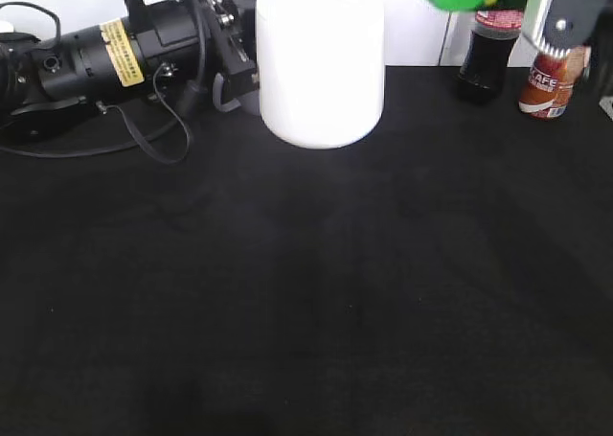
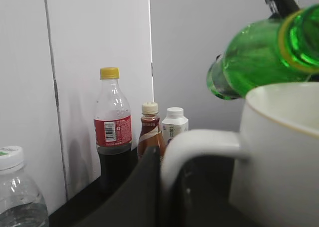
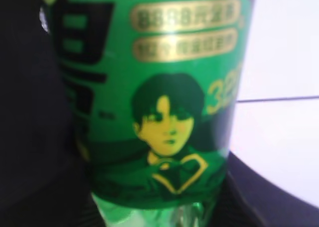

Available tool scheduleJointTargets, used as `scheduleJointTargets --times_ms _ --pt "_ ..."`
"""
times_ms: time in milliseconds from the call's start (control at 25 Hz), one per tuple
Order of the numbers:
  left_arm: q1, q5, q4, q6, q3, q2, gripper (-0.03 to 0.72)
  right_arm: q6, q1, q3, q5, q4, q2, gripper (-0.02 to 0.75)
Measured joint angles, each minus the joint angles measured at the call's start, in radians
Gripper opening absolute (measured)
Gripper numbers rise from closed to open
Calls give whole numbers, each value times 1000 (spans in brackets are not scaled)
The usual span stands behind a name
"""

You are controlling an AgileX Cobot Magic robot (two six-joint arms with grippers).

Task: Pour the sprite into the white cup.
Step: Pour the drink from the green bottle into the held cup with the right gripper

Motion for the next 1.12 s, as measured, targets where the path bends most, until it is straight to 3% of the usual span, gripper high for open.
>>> scheduleJointTargets --times_ms 200,1120 --pt "0 4 12 -2 0 0 34 -72 64 -2 56 5 0 355" --pt "0 21 54 -16 0 0 34 -237 68 -29 145 18 0 354"
